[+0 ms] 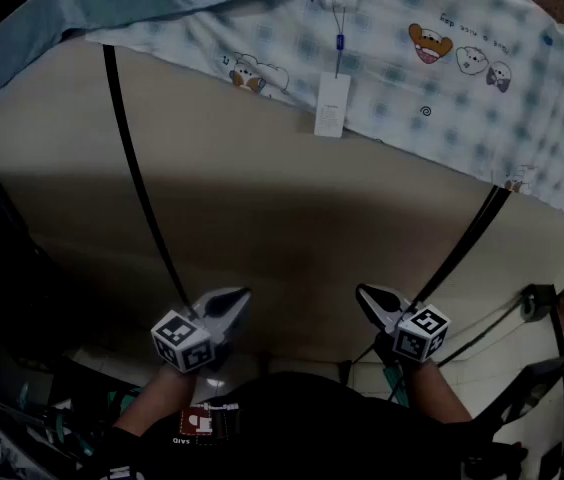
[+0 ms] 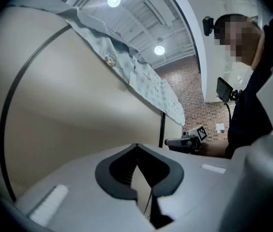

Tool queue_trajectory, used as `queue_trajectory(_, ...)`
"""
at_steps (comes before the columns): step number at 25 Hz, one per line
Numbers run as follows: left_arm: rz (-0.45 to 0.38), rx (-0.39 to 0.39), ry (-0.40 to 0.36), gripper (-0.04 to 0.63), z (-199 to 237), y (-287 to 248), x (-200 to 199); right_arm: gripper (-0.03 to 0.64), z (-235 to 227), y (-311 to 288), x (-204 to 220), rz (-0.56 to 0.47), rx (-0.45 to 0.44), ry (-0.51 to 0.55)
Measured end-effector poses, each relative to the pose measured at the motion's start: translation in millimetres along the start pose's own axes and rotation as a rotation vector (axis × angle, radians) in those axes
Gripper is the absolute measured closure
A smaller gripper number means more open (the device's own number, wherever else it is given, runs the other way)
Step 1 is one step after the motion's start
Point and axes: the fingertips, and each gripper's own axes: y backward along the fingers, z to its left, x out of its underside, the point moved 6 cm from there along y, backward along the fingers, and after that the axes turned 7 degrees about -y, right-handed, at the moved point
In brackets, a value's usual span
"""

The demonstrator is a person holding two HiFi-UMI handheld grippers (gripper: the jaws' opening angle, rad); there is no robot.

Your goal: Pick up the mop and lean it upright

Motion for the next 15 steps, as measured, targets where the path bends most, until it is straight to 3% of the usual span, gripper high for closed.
queue_trajectory(7,0.000,0.042,0.014,0.596,-53.5,-53.9,10.2,0.603,-31.3,63.1,-8.9,-0.019,0.031,-0.043)
queue_trajectory(12,0.011,0.118,0.039,0.595,-92.2,-96.3,27.1,0.603,-59.4,111.1,-5.7,-0.005,0.087,-0.009)
queue_trajectory(15,0.032,0.169,0.055,0.595,-104.0,-114.8,37.6,0.601,-64.4,128.2,-8.2,-0.032,0.118,-0.041)
